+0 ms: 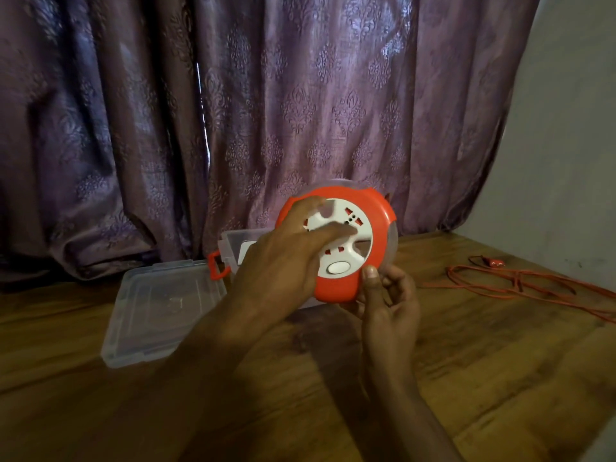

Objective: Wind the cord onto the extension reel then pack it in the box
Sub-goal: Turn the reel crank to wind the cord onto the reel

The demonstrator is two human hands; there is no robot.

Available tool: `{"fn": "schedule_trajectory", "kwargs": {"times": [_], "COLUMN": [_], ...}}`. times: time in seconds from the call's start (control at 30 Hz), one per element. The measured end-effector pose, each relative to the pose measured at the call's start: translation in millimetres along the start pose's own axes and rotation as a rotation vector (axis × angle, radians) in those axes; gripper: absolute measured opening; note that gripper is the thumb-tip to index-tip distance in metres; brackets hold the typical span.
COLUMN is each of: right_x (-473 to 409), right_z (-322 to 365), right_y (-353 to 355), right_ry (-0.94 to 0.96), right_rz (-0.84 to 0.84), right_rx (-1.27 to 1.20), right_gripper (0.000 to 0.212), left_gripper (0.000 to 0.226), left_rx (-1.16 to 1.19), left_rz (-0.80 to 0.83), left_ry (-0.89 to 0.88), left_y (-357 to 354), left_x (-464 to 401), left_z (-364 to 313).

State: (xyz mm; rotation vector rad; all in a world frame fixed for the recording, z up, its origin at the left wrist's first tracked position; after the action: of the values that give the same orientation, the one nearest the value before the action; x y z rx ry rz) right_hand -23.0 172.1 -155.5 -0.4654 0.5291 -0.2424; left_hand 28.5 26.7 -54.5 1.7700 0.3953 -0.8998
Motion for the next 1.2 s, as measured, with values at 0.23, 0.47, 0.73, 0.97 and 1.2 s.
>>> {"fn": "schedule_trajectory", "kwargs": {"times": [0.23,0.47,0.73,0.97,1.2], "right_x": [9,22,12,7,19], "right_z": [13,19,7,8,22], "right_y": [-3,-14,-10,-3,-12], "right_ry": [0.113,0.213,0.091,0.085,0.271], "right_rz": [-0.007,0.085,0.050,-0.030,0.060], "right_rx": [0.080,0.223,0.097,0.067,0.203], "right_gripper": [0.044,0.023,0.039,0.047,0.027], "left_gripper": [0.046,0.065,0.058,0.036,0.072], "left_rx": [-0.042,-0.146,-0.258,0.055,0.331], "left_rz": [-0.117,-0.089,0.124,-0.294,0.013], "left_ry": [0.248,0.324,0.112,0.190,0.517], "left_y": [9,-7,-17,24,-23], "left_x": [3,9,7,3,10], "left_z": [6,14,1,13,19]}}
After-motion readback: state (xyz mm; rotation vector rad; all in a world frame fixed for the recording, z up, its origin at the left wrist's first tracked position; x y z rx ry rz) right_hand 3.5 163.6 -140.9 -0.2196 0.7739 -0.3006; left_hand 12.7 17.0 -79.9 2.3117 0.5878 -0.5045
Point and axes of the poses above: each hand's wrist, its own x-axis away from the middle knuckle, its own y-axis out of the back of the hand, z = x × y, the point moved 7 cm from there along -x, towards the middle knuckle, and after that the axes turned 7 degrees about -x, right-handed, at the moved point
